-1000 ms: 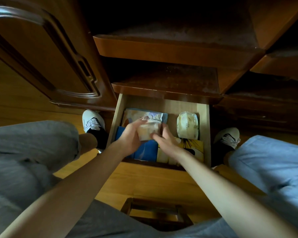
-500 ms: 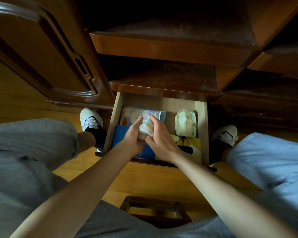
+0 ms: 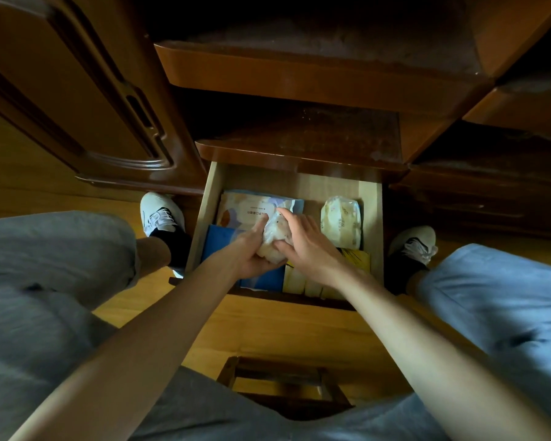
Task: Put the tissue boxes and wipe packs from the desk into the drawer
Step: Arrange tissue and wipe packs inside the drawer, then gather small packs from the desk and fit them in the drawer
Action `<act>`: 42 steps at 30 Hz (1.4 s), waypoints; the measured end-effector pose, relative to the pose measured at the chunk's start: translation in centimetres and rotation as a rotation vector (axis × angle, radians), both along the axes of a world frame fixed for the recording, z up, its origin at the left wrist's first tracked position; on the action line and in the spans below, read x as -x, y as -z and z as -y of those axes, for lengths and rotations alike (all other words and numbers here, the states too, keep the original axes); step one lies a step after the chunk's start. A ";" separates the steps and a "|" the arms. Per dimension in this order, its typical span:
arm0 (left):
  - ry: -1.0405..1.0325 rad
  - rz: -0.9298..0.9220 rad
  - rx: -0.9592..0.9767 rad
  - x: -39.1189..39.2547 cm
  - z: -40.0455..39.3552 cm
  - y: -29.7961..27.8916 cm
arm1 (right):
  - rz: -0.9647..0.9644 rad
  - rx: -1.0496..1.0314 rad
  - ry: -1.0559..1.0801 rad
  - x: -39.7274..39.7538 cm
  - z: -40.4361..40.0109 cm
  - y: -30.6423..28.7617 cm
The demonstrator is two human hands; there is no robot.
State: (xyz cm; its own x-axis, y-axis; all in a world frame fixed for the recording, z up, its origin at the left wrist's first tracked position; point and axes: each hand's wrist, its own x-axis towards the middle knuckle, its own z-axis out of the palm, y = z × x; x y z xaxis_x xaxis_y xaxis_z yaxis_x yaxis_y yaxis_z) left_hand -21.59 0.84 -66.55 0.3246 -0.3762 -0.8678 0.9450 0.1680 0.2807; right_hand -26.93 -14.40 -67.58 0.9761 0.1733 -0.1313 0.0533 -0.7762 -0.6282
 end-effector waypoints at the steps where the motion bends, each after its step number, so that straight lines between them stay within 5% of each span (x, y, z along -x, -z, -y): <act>1: 0.003 0.026 -0.020 -0.3 0.3 0.2 | -0.030 -0.008 0.018 -0.4 0.4 0.0; 8: 0.174 0.633 -0.427 -0.9 1.4 2.2 | -0.144 0.127 0.217 -4.5 6.9 2.3; 12: 0.697 1.141 -0.829 -0.2 0.0 5.3 | -0.282 0.226 0.161 -6.1 8.4 5.0; 15: 0.987 1.352 -0.959 0.2 -1.2 7.1 | -0.346 0.269 0.119 -7.9 8.3 6.4; 19: 1.244 1.380 -0.963 0.3 -1.8 8.4 | -0.570 0.324 -0.033 -9.4 8.9 8.0; 26: 1.279 1.365 -1.011 0.0 -1.1 9.0 | -0.642 0.566 -0.166 -10.7 9.5 7.9; 42: 1.189 1.331 -0.942 -0.5 -1.4 8.6 | -0.408 0.607 -0.124 -7.0 8.6 9.0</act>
State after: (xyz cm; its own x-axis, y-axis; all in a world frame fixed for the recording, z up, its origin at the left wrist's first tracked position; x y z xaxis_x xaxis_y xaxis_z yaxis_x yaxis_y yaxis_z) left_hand -21.07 2.23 -75.14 0.7849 -0.5051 -0.3588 -0.3761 -0.8486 0.3720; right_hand -19.94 -23.01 -76.55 0.8073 0.0610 -0.5870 0.0177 -0.9967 -0.0794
